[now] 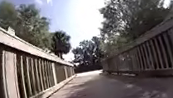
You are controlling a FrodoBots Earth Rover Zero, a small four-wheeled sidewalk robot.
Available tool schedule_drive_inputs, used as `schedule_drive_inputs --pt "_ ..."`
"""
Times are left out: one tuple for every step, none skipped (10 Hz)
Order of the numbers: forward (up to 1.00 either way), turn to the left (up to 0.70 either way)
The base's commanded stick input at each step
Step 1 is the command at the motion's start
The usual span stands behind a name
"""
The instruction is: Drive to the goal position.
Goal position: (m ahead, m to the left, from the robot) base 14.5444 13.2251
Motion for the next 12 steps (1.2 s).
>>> schedule_drive_inputs --pt "0.7 0.0" --pt "0.7 0.0" --pt "0.7 0.0" --pt "0.7 0.0" --pt "0.7 0.0" --pt "0.7 0.0" --pt "0.7 0.0" --pt "0.7 0.0" --pt "0.7 0.0" --pt "0.7 0.0" --pt "0.7 0.0" --pt "0.7 0.0"
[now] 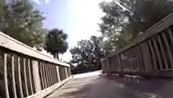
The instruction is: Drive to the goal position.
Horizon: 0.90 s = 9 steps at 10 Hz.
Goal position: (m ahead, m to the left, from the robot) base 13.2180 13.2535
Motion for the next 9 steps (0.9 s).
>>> schedule_drive_inputs --pt "0.7 0.0" --pt "0.7 0.0" --pt "0.7 0.0" --pt "0.7 0.0" --pt "0.7 0.0" --pt "0.7 0.0" --pt "0.7 0.13" --pt "0.7 0.35" --pt "0.7 0.35"
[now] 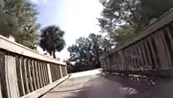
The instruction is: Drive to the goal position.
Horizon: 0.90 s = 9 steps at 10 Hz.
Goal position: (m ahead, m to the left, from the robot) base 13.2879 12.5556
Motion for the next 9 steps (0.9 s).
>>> schedule_drive_inputs --pt "0.7 0.35" --pt "0.7 0.35" --pt "0.7 0.35" --pt "0.7 0.0" --pt "0.7 0.0" --pt "0.7 0.0" --pt "0.7 0.0" --pt "0.7 0.0" --pt "0.7 0.0"
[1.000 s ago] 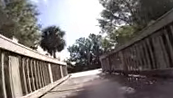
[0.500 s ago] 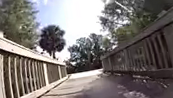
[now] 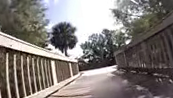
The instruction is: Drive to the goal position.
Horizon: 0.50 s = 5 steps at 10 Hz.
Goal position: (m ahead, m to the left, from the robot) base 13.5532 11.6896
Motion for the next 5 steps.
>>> schedule_drive_inputs --pt "0.7 0.0" --pt "0.7 0.0" --pt "0.7 0.0" --pt "0.7 0.0" --pt "0.7 0.0"
